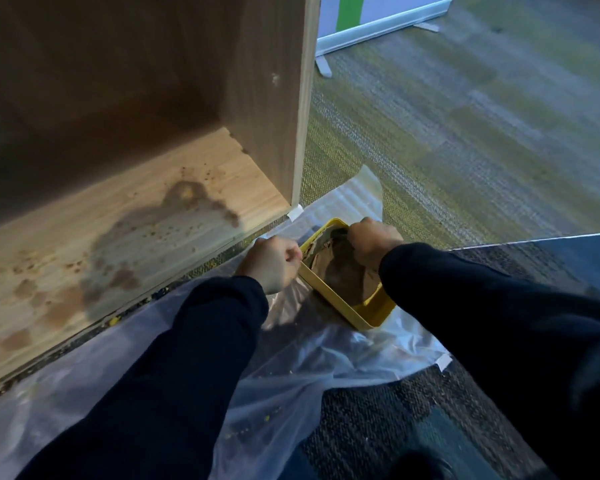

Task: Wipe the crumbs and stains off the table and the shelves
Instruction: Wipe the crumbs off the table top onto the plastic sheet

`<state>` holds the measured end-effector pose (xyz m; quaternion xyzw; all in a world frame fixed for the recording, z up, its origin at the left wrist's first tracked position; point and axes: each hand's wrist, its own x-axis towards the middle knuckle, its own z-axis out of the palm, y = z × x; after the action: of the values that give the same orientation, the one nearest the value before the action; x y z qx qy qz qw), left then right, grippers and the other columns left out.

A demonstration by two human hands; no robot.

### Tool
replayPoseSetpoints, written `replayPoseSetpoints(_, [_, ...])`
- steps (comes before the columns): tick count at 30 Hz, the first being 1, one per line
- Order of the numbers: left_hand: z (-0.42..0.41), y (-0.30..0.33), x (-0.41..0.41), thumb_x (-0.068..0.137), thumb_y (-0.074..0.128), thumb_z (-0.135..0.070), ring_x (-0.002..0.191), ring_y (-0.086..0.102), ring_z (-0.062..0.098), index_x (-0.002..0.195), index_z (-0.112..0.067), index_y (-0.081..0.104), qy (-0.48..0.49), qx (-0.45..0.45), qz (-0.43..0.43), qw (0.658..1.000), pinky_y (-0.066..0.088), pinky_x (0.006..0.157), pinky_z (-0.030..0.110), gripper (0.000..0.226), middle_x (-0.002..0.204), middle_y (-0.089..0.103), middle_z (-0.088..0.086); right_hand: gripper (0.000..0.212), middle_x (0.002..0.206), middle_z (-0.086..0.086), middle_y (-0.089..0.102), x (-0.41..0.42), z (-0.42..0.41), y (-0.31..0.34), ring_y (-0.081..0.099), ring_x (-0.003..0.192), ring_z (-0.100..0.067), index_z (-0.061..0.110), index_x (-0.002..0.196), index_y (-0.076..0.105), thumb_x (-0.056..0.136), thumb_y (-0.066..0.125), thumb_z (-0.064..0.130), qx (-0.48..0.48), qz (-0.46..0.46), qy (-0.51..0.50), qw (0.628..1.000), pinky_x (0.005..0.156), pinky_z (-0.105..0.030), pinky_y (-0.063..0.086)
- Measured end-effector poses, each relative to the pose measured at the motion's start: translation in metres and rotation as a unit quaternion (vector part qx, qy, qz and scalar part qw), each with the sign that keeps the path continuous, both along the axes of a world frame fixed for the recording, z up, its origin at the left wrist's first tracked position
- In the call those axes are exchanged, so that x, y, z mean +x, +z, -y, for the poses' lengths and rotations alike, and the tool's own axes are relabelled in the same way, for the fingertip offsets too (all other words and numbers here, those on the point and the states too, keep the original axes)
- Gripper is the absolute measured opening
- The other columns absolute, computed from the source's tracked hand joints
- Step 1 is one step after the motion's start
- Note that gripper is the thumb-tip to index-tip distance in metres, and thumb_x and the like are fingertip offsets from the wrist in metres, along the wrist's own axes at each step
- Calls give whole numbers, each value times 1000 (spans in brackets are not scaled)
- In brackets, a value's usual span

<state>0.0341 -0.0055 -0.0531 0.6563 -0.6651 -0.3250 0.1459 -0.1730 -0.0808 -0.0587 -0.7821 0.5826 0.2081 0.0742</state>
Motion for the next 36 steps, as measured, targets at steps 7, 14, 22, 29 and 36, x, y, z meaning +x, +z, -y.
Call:
replayPoseSetpoints(7, [13,19,0,90,63,-22,69,57,9,97,-27,74,39,2,-43,998,38,61,15,14,73,60,-9,11,77,-6,68,-15,31,43,63,76,-23,13,72,66,82,70,11,116,179,11,977,69,-32,50])
replayPoseSetpoints(14, [-7,76,-22,76,75,-42,105,67,14,130,-22,65,125,30,-221,967,53,91,27,58,114,70,0,10,69,-6,59,-13,10,144,55,64,-16,9,77,64,83,69,3,92,473,-118,868,63,-33,49])
replayPoseSetpoints(22, [-46,277,-36,76,85,-23,115,64,8,115,-50,57,61,103,-357,926,51,98,24,55,115,71,-19,15,84,-21,63,23,-44,329,65,67,-27,6,97,63,91,65,-7,194,628,-268,704,56,-28,58])
replayPoseSetpoints(29, [-58,483,-10,100,48,5,62,66,-3,93,-22,61,158,141,-387,897,50,58,14,31,61,69,-21,18,66,-10,65,33,-49,546,55,58,-20,-2,95,72,86,71,13,190,509,-248,802,47,-22,37])
replayPoseSetpoints(36, [-65,666,45,103,50,-13,52,40,12,114,-28,67,109,135,-230,958,30,49,27,25,69,52,3,10,76,11,73,48,-68,733,60,66,-6,21,92,77,86,73,28,191,403,-90,890,63,-22,46])
